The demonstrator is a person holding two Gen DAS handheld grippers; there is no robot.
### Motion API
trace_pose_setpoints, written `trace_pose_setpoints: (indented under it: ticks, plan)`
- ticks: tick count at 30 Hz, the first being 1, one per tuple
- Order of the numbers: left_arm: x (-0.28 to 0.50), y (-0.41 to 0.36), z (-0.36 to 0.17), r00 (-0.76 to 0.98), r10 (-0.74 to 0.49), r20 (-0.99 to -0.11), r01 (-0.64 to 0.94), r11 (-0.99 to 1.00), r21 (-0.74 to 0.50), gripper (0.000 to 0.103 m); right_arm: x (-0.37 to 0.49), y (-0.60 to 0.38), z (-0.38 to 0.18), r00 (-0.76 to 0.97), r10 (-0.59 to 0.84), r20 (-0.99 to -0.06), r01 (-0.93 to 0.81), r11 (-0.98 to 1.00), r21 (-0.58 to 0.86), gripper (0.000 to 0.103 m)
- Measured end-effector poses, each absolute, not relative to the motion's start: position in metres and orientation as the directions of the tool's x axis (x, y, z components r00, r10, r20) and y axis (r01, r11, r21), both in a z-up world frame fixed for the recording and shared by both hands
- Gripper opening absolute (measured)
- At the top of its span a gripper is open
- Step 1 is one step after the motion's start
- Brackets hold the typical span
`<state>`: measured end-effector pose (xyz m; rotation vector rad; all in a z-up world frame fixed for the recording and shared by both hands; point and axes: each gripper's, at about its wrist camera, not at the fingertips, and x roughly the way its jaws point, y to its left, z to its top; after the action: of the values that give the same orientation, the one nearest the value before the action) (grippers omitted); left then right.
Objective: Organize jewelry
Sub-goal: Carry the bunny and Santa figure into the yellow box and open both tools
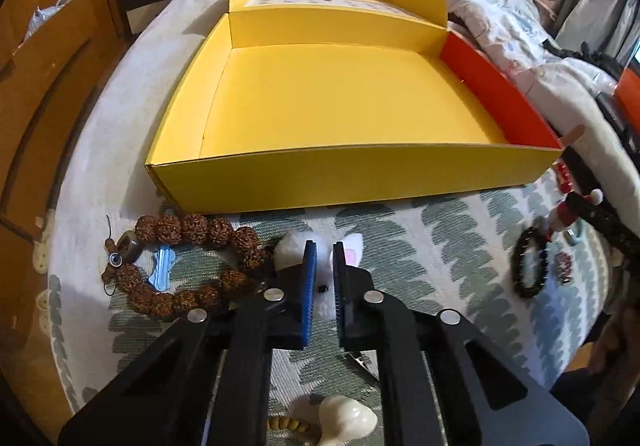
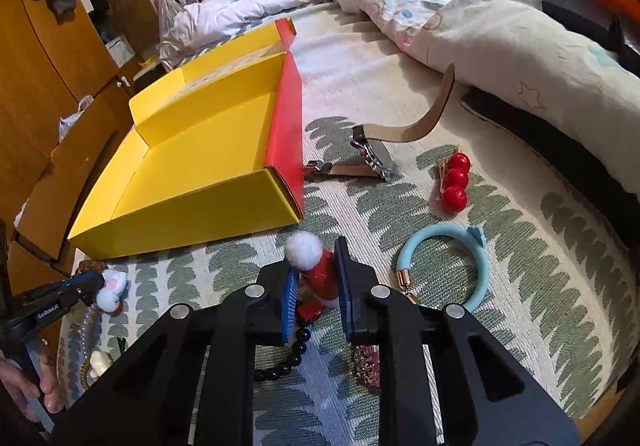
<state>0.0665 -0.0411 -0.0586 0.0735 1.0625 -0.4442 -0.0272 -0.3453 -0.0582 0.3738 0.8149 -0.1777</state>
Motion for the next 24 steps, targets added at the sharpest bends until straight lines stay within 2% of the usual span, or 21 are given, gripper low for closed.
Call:
trace_pose_setpoints:
  ticks: [3,8,11,13,16,24]
  plan:
    - [0.064,-0.039,-0.052,0.409,-0.346,-0.844,0.398,0.9,-0.176,0.005,-0.029,-0.345,-0.055,0.683,-0.009,-0.73,0.293,0.919,0.262,0.019]
    - [0.061,-0.045,-0.052,0.381,-0.372,-0.846,0.417,0.886,-0.202,0.007,-0.028,-0.343,-0.055,0.681,-0.006,-0.732,0.288,0.922,0.26,0.019]
    - [0.059,-0.053,-0.056,0.382,-0.348,-0.856,0.429,0.887,-0.169,0.023,-0.029,-0.342,-0.055,0.683,-0.007,-0.731,0.284,0.924,0.257,0.019]
    - [0.058,-0.056,-0.058,0.391,-0.325,-0.861,0.427,0.893,-0.143,0.041,-0.029,-0.341,-0.055,0.681,-0.006,-0.732,0.285,0.923,0.258,0.019]
    - [0.059,-0.06,-0.064,0.389,-0.292,-0.874,0.418,0.901,-0.115,0.057,-0.029,-0.341,-0.056,0.679,-0.007,-0.734,0.288,0.922,0.258,0.019]
    - [0.058,-0.068,-0.078,0.429,-0.17,-0.887,0.399,0.917,0.017,0.06,-0.029,-0.341,-0.056,0.679,-0.009,-0.734,0.289,0.923,0.256,0.019]
